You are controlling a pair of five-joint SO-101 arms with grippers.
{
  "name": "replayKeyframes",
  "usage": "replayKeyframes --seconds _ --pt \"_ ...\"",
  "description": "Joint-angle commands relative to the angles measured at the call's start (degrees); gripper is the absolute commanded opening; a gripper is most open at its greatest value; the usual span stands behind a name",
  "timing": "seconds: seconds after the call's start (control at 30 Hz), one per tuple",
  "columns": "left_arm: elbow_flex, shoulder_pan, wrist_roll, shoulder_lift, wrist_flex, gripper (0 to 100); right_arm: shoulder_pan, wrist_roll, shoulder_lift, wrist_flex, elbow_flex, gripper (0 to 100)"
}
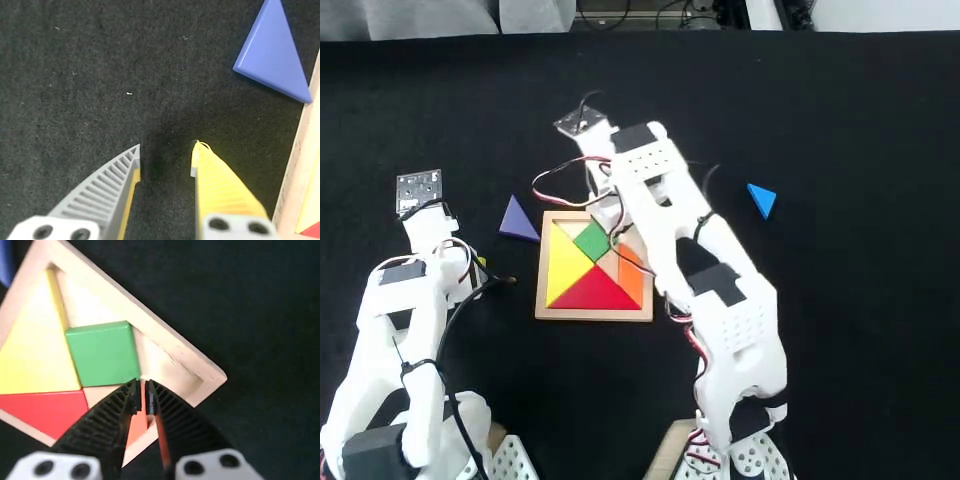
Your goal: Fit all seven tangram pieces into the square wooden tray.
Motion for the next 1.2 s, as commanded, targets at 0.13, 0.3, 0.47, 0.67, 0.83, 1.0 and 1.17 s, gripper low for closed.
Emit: replayKeyframes --seconds 0.13,0.3,0.47,0.67,0.83,1.0,1.17 --pt "-0.4 -0.4 0.6 -0.6 -1.1 17 0.4 0.4 3.5 -1.5 -0.8 1.1" --pt "-0.4 -0.4 0.6 -0.6 -1.1 17 0.4 0.4 6.8 -0.9 -3.0 1.1" --pt "-0.5 -0.4 0.6 -0.6 -1.1 17 0.4 0.1 6.8 2.8 -7.0 1.1" --pt "-0.6 -0.4 0.6 -0.5 -1.1 17 0.7 0.1 6.8 8.3 -14.0 1.1" --pt "-0.7 -0.4 0.6 -0.4 -1.1 17 -0.4 0.0 7.2 10.3 -18.9 1.1" --pt "-0.7 -0.4 0.6 -0.4 -1.1 17 -3.5 0.0 7.3 10.4 -16.9 1.1" --pt "-0.7 -0.4 0.6 -0.4 -1.1 17 -6.6 0.0 6.7 12.8 -16.7 1.1"
